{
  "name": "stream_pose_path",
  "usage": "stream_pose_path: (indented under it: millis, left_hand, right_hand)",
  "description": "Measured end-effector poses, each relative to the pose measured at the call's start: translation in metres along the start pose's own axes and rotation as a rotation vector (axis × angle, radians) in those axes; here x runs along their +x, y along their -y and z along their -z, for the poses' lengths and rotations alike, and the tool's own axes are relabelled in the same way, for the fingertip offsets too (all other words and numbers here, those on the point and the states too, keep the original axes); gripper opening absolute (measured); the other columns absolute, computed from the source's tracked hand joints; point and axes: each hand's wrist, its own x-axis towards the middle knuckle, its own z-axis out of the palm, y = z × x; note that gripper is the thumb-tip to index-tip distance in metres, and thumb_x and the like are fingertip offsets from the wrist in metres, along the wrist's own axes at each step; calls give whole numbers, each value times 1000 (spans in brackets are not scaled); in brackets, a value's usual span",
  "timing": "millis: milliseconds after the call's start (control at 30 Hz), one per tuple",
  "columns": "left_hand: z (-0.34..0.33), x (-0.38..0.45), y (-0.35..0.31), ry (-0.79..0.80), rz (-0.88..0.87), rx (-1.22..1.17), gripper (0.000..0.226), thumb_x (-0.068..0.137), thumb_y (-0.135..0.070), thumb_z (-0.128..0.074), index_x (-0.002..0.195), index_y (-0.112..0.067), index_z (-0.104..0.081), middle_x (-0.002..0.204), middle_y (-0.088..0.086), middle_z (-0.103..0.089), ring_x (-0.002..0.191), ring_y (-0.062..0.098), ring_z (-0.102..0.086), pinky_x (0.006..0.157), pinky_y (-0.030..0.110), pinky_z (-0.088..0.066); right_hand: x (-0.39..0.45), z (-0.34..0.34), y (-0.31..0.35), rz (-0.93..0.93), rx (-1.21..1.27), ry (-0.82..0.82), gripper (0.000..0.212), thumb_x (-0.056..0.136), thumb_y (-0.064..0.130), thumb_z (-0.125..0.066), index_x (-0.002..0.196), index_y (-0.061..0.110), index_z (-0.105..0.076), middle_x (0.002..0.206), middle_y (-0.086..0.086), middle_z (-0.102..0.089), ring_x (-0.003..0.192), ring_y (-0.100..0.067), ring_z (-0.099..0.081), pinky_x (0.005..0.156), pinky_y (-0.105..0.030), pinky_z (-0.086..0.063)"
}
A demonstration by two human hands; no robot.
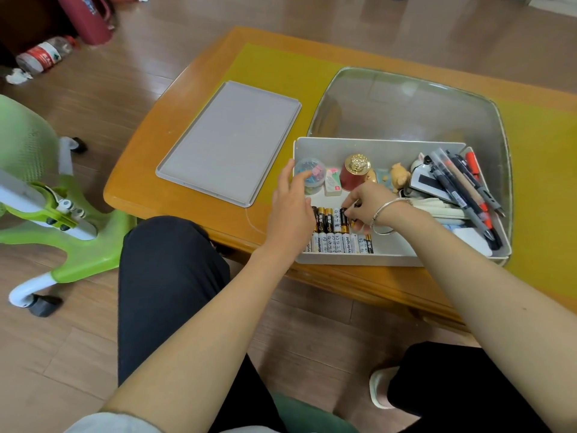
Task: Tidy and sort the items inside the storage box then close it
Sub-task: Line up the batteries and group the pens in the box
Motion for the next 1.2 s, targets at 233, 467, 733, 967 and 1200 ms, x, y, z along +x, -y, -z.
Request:
stream_pose_path:
  millis: [233,467,733,967,1200]
  left_hand:
    - [1,0,0,-2,-3,-12,49,93,3,-49,137,-18,-44,158,-2,-12,138,16,-27,92,11,-29]
    - [2,-1,0,-1,0,-20,48,92,4,-50,134,-19,-46,157,-3,-12,138,15,-29,89,10,-33]
    - [3,-1,-2,-9,1,-5,47,91,6,-50,132,-17,-49,157,-2,-14,137,17,-31,95,19,-39]
    - [4,-1,-4,-7,6,-8,48,90,7,-51,132,-16,-49,158,-1,-15,137,16,-30,90,12,-35]
    - [4,-1,-5,-9,13,-6,48,90,5,-53,132,-18,-49,158,-1,-15,137,15,-30,72,-1,-29]
  right_hand:
    - [-9,15,-5,45,72,-115,16,88,22,-65,90,6,-62,66,-9,-69,42,-9,-60,44,-24,-51]
    - [-32,16,-15,-24,-383,53,28,78,36,-73,76,9,-69,51,4,-59,42,-5,-53,64,-26,-52]
    - [-29,1,-12,-153,-527,73,49,73,47,-74,60,11,-43,59,-3,-49,53,-16,-46,56,-28,-42]
    - [-31,-11,-7,-162,-504,-84,26,89,31,-60,95,6,-55,101,-14,-62,99,-29,-59,69,-28,-39]
    - [-19,-22,8,-184,-512,-247,18,89,6,-54,106,2,-58,109,-16,-61,103,-31,-59,74,-33,-46]
